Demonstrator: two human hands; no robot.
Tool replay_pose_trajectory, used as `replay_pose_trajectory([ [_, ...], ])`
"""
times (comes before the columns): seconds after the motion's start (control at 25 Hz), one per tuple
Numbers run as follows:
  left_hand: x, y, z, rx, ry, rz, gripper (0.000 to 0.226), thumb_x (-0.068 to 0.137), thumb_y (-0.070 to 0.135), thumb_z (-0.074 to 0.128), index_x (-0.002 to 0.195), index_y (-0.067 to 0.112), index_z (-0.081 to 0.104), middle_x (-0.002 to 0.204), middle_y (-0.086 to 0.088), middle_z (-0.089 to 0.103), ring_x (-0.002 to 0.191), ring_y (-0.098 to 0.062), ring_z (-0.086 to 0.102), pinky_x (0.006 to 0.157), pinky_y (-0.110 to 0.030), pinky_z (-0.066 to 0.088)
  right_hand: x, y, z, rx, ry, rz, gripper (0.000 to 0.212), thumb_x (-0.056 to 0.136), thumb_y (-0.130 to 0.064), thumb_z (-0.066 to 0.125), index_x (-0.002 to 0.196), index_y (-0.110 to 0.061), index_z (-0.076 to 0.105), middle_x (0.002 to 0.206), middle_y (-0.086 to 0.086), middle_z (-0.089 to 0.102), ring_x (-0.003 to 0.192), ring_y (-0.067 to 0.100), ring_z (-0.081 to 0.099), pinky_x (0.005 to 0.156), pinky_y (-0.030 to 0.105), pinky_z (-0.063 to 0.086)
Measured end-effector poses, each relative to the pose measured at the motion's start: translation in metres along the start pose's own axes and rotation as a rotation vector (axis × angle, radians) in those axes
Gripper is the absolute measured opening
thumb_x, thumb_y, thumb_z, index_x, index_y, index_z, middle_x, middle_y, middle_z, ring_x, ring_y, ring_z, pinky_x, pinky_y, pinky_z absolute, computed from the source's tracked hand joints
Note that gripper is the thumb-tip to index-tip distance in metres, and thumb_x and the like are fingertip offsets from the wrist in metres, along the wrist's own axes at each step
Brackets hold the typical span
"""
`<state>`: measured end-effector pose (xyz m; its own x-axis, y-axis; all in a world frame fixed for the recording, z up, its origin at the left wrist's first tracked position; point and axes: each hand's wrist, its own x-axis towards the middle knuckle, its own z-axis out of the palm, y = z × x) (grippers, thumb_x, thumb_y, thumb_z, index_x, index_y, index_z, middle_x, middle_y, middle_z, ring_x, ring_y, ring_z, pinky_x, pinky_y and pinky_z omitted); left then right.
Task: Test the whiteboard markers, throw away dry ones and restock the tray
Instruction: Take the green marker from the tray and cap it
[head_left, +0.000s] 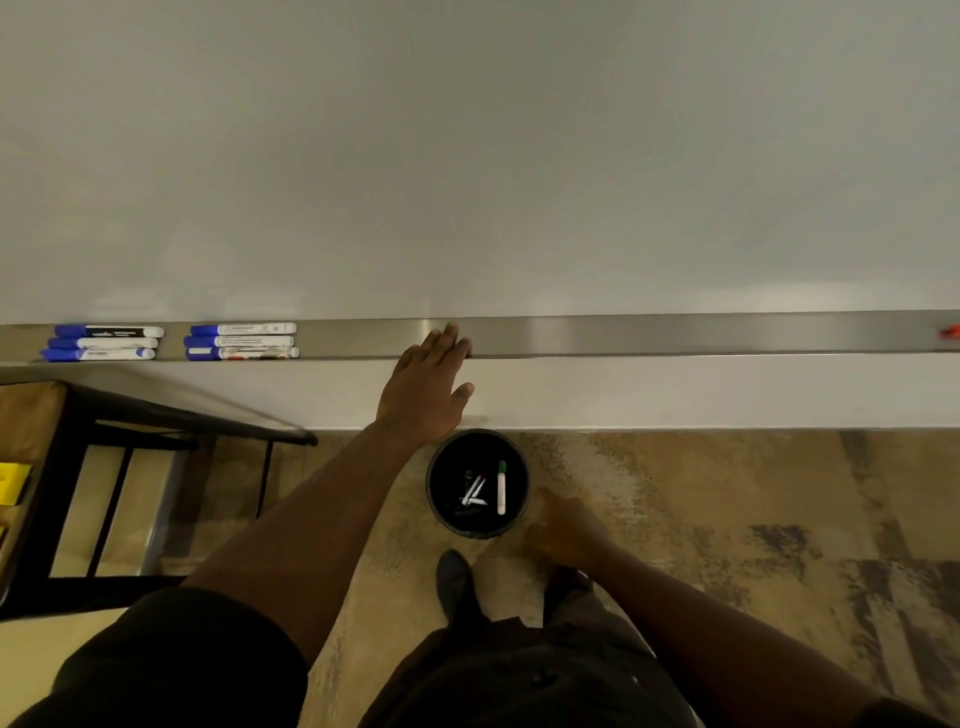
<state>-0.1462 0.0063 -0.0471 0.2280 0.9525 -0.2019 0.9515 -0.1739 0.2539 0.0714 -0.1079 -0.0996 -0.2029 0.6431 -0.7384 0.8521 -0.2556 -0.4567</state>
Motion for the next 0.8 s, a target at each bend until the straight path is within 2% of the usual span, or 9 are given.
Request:
replay_pose_trajectory([
  [0.12, 0.001, 0.008, 0.002, 0.02, 0.014, 0.005, 0.062, 0.1, 0.037, 0.042, 0.153, 0.018, 0.016, 0.163, -0.001, 0.0, 0.149, -0.018, 0.001, 0.121, -0.035, 0.006, -0.002, 0.015, -0.004, -0.005, 0.054, 0.056, 0.041, 0.093, -0.026, 0.051, 0.132, -0.017, 0.051, 0.121, 0.008, 0.063, 0.107, 0.025, 0.062, 0.09, 0.036, 0.052],
  [0.32, 0.006, 0.04, 0.009, 0.042, 0.023, 0.146, 0.063, 0.1, 0.037, 0.039, 0.154, 0.018, 0.012, 0.163, 0.001, 0.001, 0.149, -0.015, 0.001, 0.12, -0.032, 0.004, -0.012, 0.033, -0.03, 0.068, 0.298, -0.029, 0.026, 0.095, -0.025, 0.048, 0.116, -0.017, 0.061, 0.101, 0.005, 0.069, 0.086, 0.018, 0.065, 0.073, 0.033, 0.056],
  [0.52, 0.029, 0.093, 0.018, 0.042, -0.007, 0.288, 0.064, 0.1, 0.034, 0.041, 0.154, 0.017, 0.013, 0.162, 0.0, 0.007, 0.149, -0.016, 0.004, 0.12, -0.032, 0.004, -0.026, 0.051, -0.078, 0.102, 0.628, -0.086, 0.037, 0.094, -0.042, 0.05, 0.126, -0.026, 0.057, 0.117, -0.002, 0.066, 0.105, 0.018, 0.061, 0.083, 0.034, 0.054],
  [0.64, 0.046, 0.127, 0.025, 0.039, -0.031, 0.375, 0.065, 0.099, 0.034, 0.042, 0.154, 0.016, 0.012, 0.162, 0.0, 0.008, 0.149, -0.017, 0.006, 0.12, -0.033, 0.006, -0.037, 0.063, -0.114, 0.148, 0.823, -0.108, 0.035, 0.096, -0.039, 0.052, 0.126, -0.023, 0.06, 0.119, -0.002, 0.066, 0.104, 0.016, 0.061, 0.081, 0.03, 0.052],
  [0.8, 0.068, 0.168, 0.034, 0.057, -0.071, 0.453, 0.067, 0.099, 0.034, 0.042, 0.154, 0.015, 0.009, 0.162, -0.002, 0.005, 0.149, -0.016, 0.003, 0.121, -0.034, 0.007, -0.044, 0.093, -0.162, 0.179, 0.981, -0.069, 0.034, 0.096, -0.037, 0.052, 0.124, -0.021, 0.061, 0.115, -0.002, 0.068, 0.104, 0.015, 0.061, 0.082, 0.029, 0.05],
])
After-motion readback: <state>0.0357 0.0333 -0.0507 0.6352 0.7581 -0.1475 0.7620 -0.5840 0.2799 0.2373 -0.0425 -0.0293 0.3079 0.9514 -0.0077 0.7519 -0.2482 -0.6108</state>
